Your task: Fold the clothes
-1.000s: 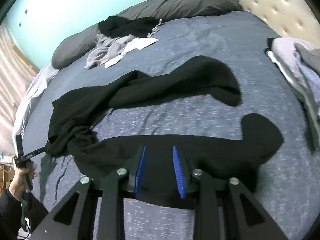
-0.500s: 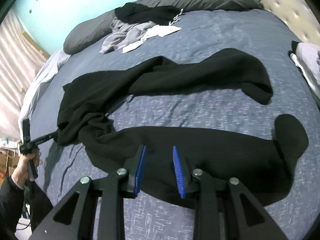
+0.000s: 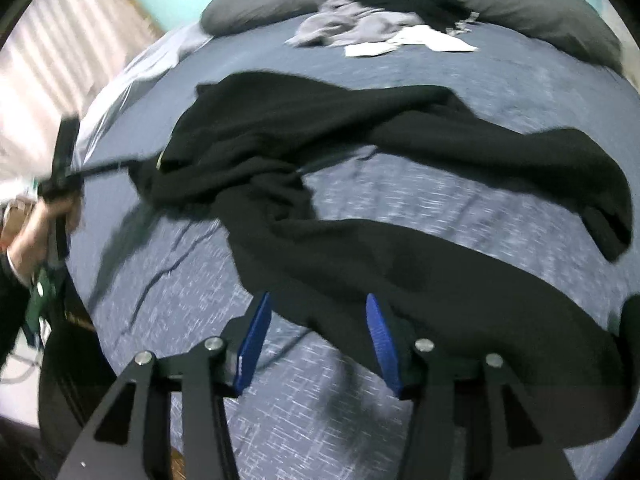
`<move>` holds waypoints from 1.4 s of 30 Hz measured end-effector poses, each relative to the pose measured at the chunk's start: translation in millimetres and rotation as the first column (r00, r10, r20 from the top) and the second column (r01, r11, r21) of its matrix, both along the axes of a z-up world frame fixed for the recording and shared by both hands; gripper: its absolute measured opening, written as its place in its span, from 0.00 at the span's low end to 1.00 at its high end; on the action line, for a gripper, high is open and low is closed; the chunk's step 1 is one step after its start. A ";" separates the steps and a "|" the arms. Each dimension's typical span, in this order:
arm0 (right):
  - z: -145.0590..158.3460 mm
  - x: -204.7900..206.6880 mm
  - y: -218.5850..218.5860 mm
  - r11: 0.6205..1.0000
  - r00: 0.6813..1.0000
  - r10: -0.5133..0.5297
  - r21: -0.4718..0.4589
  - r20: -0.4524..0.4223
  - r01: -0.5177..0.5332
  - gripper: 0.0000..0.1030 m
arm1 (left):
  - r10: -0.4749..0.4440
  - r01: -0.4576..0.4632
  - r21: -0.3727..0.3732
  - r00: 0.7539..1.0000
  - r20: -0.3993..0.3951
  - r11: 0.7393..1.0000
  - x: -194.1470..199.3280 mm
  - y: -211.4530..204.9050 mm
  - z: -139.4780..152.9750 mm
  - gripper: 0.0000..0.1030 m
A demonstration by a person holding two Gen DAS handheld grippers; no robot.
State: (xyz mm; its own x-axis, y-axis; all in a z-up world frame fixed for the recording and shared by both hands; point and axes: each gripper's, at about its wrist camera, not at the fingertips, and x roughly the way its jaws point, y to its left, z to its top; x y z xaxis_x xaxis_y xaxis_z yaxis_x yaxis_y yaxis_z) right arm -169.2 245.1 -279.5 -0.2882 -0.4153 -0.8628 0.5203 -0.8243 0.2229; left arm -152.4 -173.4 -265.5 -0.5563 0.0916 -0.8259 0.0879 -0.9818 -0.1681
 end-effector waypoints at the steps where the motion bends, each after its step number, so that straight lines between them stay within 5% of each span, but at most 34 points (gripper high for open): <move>1: -2.3 0.8 -6.0 1.000 1.000 0.017 0.014 -0.001 -0.017 0.50 | 0.001 -0.001 -0.002 1.000 -0.006 1.000 -1.8 -0.3 4.5 0.07; 11: -26.9 0.1 -39.2 0.983 0.988 0.147 0.117 -0.046 -0.141 0.47 | -0.007 0.006 -0.035 0.999 -0.039 0.999 -26.4 -1.4 40.4 0.05; 18: -35.9 -2.4 -43.3 0.968 0.977 0.209 0.151 -0.048 -0.200 0.08 | -0.001 -0.002 -0.046 0.999 -0.048 0.999 -35.9 -3.9 57.9 0.04; 21: -28.8 1.2 -42.4 0.969 0.974 0.215 0.136 -0.068 -0.204 0.03 | 0.002 -0.005 -0.051 0.999 -0.053 0.999 -38.8 -4.8 65.6 0.04; 37: 113.4 39.0 9.0 0.976 0.935 0.208 -0.002 -0.289 -0.218 0.03 | 0.041 -0.048 -0.083 0.995 -0.086 0.995 -52.0 -15.1 123.8 0.01; 42: 137.0 41.0 43.5 0.984 0.935 0.156 -0.030 -0.318 -0.174 0.02 | 0.054 -0.062 -0.115 0.996 -0.078 0.991 -67.1 -15.7 129.1 0.00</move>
